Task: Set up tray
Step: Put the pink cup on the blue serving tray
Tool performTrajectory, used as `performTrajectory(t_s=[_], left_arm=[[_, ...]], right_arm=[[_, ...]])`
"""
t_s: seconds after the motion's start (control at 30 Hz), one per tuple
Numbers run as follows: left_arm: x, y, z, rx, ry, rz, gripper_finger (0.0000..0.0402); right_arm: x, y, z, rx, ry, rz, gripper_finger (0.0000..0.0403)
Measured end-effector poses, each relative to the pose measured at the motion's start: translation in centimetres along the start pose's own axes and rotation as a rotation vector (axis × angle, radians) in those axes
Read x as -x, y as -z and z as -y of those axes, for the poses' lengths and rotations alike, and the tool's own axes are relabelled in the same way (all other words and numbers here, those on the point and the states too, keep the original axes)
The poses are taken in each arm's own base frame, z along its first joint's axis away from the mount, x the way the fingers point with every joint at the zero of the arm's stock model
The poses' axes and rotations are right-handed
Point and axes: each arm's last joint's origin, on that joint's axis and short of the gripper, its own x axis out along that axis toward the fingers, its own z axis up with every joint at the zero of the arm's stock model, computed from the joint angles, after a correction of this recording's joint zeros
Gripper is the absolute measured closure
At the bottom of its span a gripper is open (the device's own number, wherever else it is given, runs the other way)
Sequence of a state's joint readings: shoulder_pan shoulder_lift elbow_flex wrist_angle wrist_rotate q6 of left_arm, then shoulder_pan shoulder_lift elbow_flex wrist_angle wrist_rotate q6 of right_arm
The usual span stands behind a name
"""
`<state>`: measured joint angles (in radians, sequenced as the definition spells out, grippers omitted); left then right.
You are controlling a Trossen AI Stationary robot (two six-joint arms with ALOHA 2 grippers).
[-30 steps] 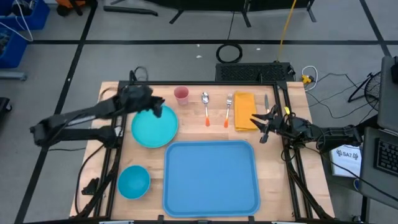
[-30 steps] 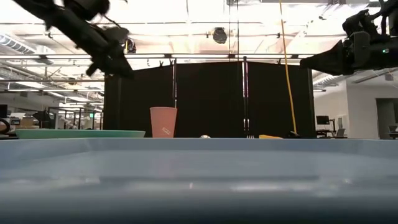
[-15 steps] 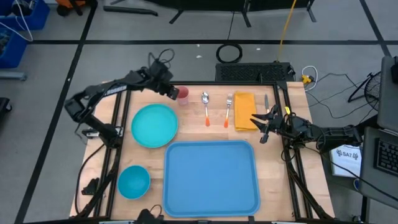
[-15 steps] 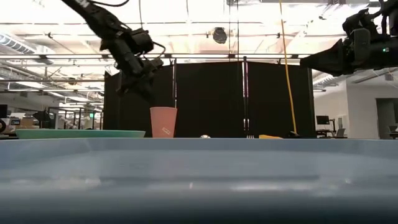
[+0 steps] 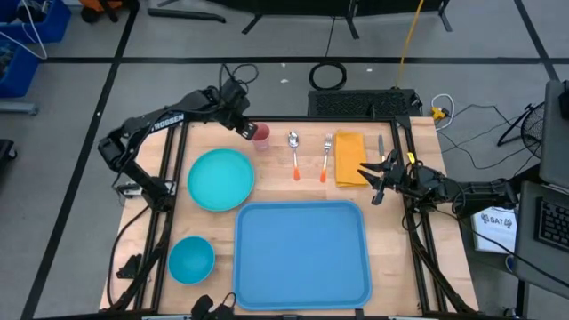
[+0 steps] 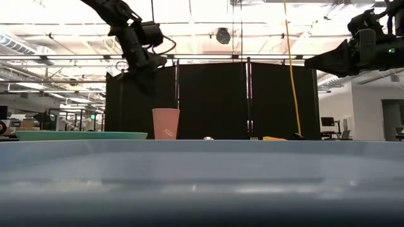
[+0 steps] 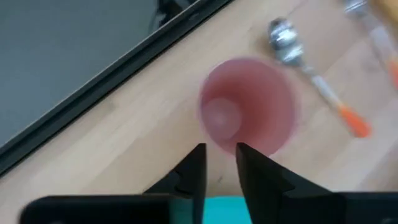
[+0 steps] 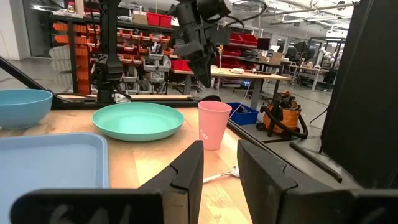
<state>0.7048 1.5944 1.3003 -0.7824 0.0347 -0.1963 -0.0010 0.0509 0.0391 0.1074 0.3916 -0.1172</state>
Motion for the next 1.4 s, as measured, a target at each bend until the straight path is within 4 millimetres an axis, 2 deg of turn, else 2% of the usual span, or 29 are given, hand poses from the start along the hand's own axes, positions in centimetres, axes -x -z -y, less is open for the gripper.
performTrajectory(t_s=[0.17,0.3,0.47,0.67,0.83,0.93,1.0,1.1,1.13,1.27,1.4], left_arm=[[-0.9,-0.1,0.1,0.028,-0.029,-0.006,0.0242],[-2.5,-0.1,0.3,0.031,-0.035,-0.037,0.0219],[-4.5,0.0,0.3,0.034,-0.043,-0.091,0.0215],[-6.1,0.0,0.2,0.034,-0.052,-0.102,0.0215],[-6.3,-0.4,0.5,0.038,-0.036,-0.067,0.0216],[-6.3,-0.4,0.5,0.047,-0.041,-0.066,0.0241],[-6.3,-0.4,0.5,0.043,-0.040,-0.067,0.0283],[-6.3,-0.4,0.7,0.012,-0.029,-0.066,0.0372],[-6.3,-0.4,0.8,0.007,-0.027,-0.063,0.0385],[-6.0,-0.5,1.5,-0.028,-0.011,-0.032,0.0395],[-3.3,-0.3,3.3,-0.085,0.032,0.026,0.0397]], right_arm=[[0.0,0.0,0.0,0.000,0.000,0.000,0.0314],[0.0,0.0,0.0,0.000,-0.001,0.000,0.0314],[0.0,0.0,0.0,-0.001,-0.002,0.001,0.0314],[0.0,0.0,0.0,-0.001,-0.002,0.001,0.0314],[0.0,0.0,0.0,-0.001,-0.002,0.001,0.0314],[0.0,0.0,0.0,0.000,-0.002,0.001,0.0314],[0.0,0.0,0.0,0.000,-0.002,-0.001,0.0314],[0.0,0.1,0.0,0.002,-0.003,-0.006,0.0314],[0.0,0.1,0.0,0.002,-0.003,-0.006,0.0314],[0.0,0.1,0.0,0.002,-0.002,-0.007,0.0314],[0.0,0.1,0.0,0.003,-0.002,-0.007,0.0314]])
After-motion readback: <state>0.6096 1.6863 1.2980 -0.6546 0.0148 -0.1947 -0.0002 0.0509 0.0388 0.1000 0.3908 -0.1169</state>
